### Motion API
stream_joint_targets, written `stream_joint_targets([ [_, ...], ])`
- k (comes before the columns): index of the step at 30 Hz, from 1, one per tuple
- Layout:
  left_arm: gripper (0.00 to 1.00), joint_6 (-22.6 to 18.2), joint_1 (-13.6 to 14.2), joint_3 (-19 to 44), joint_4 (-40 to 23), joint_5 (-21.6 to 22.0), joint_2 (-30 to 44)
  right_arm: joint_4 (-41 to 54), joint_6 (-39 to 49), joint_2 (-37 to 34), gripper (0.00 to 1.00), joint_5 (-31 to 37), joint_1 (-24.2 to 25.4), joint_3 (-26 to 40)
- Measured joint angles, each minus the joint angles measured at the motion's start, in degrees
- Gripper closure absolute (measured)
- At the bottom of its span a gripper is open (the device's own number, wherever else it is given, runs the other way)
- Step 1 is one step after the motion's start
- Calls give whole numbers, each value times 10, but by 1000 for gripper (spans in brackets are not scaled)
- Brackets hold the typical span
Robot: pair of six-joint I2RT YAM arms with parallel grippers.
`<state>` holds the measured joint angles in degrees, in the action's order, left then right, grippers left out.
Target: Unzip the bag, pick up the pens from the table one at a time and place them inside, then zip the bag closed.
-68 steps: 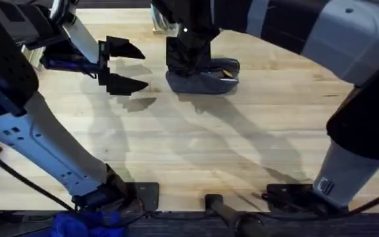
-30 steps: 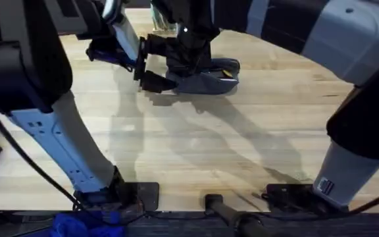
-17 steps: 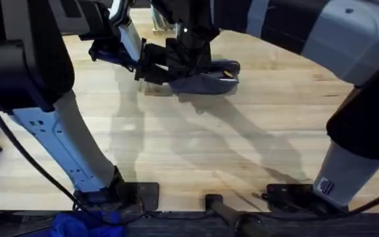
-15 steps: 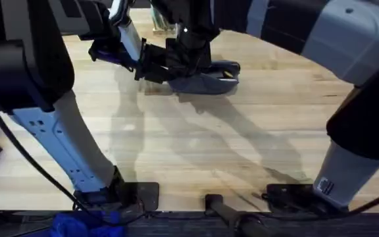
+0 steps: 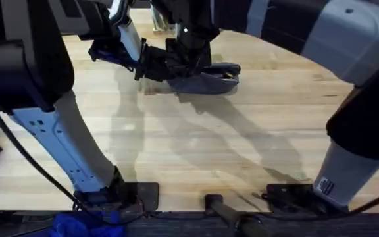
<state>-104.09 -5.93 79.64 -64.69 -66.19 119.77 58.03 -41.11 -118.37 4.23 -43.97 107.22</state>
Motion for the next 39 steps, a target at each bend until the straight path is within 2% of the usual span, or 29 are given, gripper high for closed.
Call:
stream_joint_targets([
  [14,958,0,0,0,1,0,0,1,81,0,970,0,0,0],
  [20,958,0,0,0,0,0,0,30,114,0,970,-4,14,4],
  [39,958,0,1,0,2,0,0,114,100,0,970,-17,70,7],
])
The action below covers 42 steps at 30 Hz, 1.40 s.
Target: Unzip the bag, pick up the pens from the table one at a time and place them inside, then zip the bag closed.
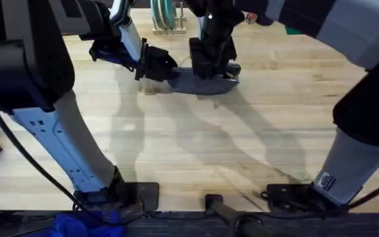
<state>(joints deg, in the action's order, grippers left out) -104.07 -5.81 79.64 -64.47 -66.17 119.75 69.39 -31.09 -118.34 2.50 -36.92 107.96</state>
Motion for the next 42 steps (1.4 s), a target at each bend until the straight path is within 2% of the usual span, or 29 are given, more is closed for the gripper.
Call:
stream_joint_targets([
  [22,959,0,0,0,2,0,0,23,8,0,968,-5,36,0],
  [28,959,0,1,0,2,-1,0,24,11,18,969,-7,46,-1],
  [36,959,2,8,0,-1,-2,0,-33,11,87,969,-7,63,-99],
  [42,959,2,9,0,-2,-3,0,-44,12,146,968,-10,101,-161],
])
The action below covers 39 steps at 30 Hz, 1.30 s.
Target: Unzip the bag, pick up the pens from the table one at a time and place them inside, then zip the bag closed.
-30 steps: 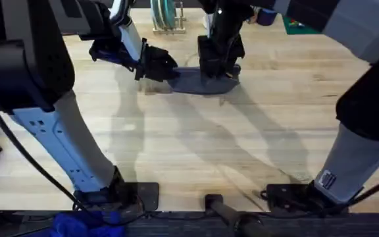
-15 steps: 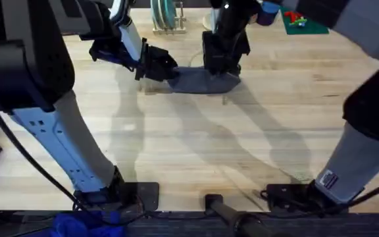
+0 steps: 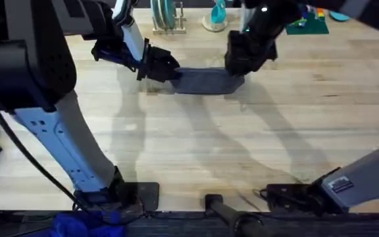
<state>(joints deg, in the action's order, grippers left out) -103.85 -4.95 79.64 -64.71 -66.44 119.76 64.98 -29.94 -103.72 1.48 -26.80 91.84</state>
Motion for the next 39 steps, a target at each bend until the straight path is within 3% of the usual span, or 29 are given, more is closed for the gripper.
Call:
stream_joint_targets([
  [8,959,0,4,0,0,-2,0,-8,10,32,968,-15,25,-34],
  [20,959,0,4,0,0,-2,0,-18,26,33,968,-24,52,-58],
  [39,959,0,4,0,1,-1,0,-60,45,43,969,-13,124,-149],
])
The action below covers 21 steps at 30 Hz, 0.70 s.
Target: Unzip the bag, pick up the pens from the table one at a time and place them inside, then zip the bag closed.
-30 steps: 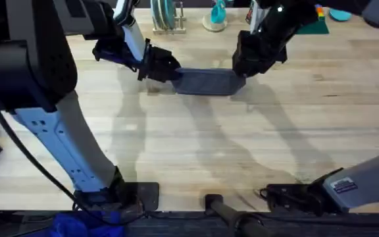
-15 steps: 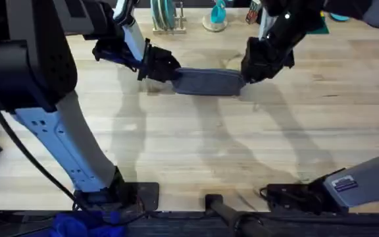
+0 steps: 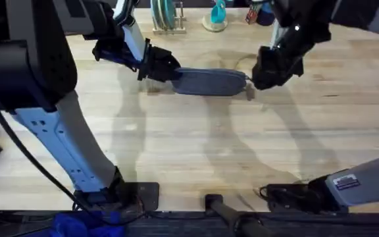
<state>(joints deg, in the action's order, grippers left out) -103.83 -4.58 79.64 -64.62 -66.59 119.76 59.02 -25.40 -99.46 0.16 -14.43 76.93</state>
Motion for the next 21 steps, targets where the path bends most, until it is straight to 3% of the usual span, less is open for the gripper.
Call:
stream_joint_targets([
  [21,959,0,-1,0,2,1,0,-68,52,0,969,4,76,-113],
])
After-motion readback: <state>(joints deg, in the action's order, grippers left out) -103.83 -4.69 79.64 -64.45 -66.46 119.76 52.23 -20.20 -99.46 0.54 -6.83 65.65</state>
